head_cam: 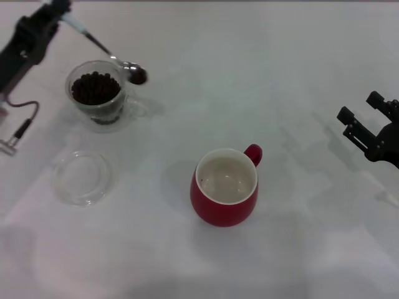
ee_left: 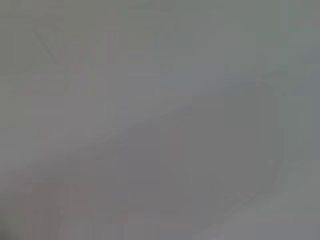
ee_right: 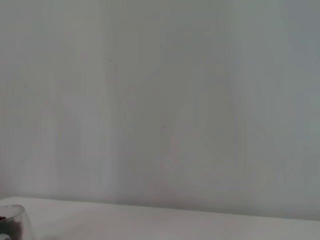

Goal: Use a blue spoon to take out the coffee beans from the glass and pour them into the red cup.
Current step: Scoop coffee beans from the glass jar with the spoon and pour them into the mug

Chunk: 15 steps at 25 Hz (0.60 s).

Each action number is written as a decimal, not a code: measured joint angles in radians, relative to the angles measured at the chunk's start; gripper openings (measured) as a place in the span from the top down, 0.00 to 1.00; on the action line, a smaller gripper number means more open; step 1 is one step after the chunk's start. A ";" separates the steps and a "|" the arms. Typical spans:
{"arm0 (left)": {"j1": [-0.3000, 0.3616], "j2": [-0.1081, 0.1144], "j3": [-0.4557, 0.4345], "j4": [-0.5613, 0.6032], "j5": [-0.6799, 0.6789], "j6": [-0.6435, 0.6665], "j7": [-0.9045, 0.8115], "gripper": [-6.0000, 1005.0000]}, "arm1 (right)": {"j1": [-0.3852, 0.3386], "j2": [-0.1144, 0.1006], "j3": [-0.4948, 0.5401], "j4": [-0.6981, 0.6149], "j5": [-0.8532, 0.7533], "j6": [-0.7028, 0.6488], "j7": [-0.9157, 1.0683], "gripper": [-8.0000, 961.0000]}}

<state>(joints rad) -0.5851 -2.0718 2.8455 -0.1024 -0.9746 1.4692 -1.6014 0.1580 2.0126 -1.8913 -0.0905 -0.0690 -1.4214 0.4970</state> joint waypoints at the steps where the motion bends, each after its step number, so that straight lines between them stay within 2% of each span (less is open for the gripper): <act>1: -0.008 0.000 0.000 0.010 0.017 0.001 0.000 0.86 | 0.000 0.000 0.000 0.000 0.000 0.000 0.000 0.23; 8: -0.083 -0.004 0.000 0.083 0.189 -0.003 0.015 0.86 | 0.002 0.000 0.000 -0.003 0.000 -0.004 0.004 0.23; 15: -0.160 0.002 0.000 0.068 0.350 0.001 0.047 0.86 | 0.001 0.000 -0.002 -0.003 0.000 -0.007 0.006 0.23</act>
<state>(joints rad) -0.7453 -2.0694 2.8456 -0.0348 -0.6241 1.4698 -1.5546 0.1586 2.0126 -1.8935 -0.0936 -0.0690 -1.4286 0.5026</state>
